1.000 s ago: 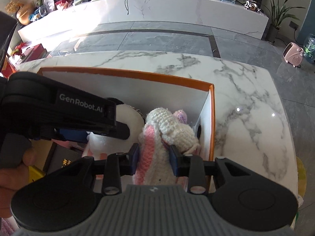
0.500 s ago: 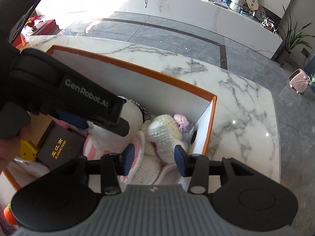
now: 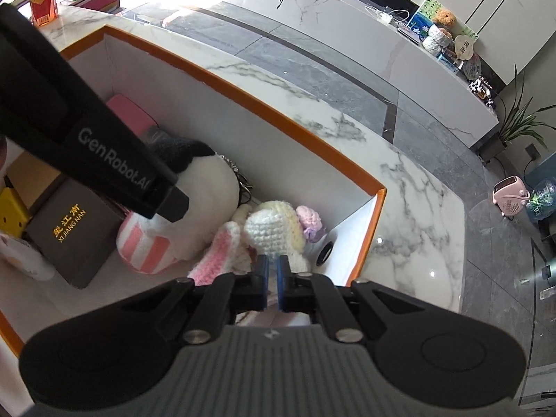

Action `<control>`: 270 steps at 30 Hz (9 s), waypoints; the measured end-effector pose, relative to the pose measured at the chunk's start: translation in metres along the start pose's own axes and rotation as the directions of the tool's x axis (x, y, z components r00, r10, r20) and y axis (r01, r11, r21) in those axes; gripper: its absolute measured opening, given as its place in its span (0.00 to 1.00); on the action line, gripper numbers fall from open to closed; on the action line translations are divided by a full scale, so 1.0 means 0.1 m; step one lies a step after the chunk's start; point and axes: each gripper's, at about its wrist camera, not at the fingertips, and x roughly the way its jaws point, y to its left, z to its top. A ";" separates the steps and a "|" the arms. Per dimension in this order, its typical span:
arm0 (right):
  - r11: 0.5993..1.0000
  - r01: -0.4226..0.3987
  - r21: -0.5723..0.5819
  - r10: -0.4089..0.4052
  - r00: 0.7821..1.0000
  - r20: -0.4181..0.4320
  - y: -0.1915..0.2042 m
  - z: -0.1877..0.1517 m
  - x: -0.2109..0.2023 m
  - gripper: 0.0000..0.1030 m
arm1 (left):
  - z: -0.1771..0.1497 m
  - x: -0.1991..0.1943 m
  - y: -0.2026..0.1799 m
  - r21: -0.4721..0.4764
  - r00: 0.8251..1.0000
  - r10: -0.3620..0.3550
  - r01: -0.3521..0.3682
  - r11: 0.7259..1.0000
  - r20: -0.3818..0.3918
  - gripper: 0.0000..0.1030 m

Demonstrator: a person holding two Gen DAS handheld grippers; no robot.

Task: Organize objects
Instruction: 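Lower the dog plush into the box and open the left gripper while the right releases the bunny, then move both grippers out of the box toward the remaining toys, then grasp the orange crocheted persimmon with the left gripper while the right grasps the brown dog plush, then carry the persimmon with the left gripper while the right carries the brown dog plush into the box, then lower the persimmon with the left gripper while the right lowers the brown dog plush into the box, then open the left gripper over the persimmon while the right releases the brown dog plush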

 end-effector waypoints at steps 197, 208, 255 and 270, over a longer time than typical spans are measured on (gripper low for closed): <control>0.906 -0.235 -0.351 0.159 0.959 -0.233 0.14 0.01 -0.34 0.20 | -0.64 -0.16 -0.15 0.420 0.988 0.128 -0.079 0.904 -0.091 0.46; 0.934 -0.203 -0.293 0.153 0.971 -0.185 0.10 -0.09 -0.29 0.21 | -0.75 -0.33 -0.21 0.455 0.975 0.048 0.058 0.889 -0.218 0.46; 0.884 -0.463 0.062 0.465 0.859 -0.213 0.04 -0.11 -0.12 0.11 | -0.50 0.08 -0.07 0.386 0.926 0.058 0.098 0.917 -0.373 0.57; 0.925 -0.381 0.007 0.376 0.910 -0.177 0.17 -0.23 -0.61 0.24 | -0.67 -0.48 -0.11 0.380 0.962 0.025 0.083 0.921 -0.271 0.51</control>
